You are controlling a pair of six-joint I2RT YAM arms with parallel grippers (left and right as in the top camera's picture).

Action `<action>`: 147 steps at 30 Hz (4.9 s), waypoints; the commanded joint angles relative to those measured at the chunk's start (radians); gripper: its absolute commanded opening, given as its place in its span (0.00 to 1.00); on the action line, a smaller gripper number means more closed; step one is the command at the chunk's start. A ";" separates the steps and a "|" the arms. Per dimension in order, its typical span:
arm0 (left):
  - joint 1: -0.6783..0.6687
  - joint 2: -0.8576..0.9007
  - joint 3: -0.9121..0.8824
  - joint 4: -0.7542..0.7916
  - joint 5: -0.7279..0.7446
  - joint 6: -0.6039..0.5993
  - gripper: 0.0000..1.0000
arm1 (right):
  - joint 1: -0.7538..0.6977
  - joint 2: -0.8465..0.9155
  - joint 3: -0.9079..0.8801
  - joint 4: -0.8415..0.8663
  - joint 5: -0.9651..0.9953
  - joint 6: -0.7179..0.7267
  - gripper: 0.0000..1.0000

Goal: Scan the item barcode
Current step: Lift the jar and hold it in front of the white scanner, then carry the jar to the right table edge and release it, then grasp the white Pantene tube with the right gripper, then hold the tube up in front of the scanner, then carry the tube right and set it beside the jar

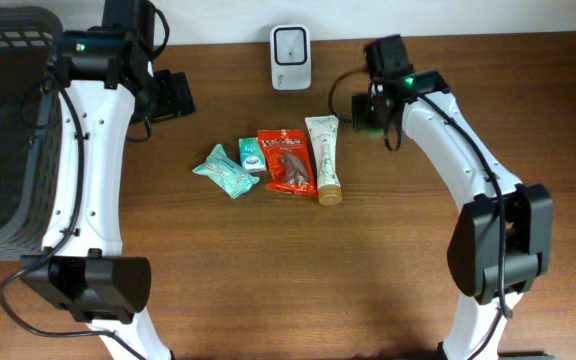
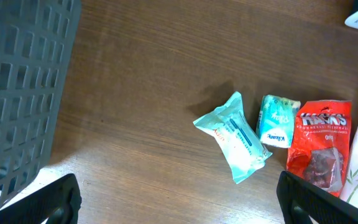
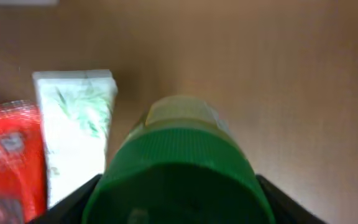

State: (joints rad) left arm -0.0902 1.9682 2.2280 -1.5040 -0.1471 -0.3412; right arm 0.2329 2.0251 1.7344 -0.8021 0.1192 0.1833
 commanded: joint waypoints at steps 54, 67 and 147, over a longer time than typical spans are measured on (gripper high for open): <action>0.005 0.003 -0.004 -0.001 -0.007 -0.006 0.99 | -0.889 0.124 0.027 0.253 -0.067 -0.087 0.75; 0.005 0.003 -0.004 -0.001 -0.007 -0.006 0.99 | -0.768 -0.137 0.219 0.203 -0.324 -0.088 0.99; 0.005 0.002 -0.004 -0.001 -0.007 -0.006 0.99 | -0.894 0.239 0.102 -0.009 0.020 -0.200 0.43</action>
State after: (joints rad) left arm -0.0902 1.9694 2.2269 -1.5040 -0.1471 -0.3412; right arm -0.6250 2.2623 1.8332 -0.8066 0.1242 -0.0109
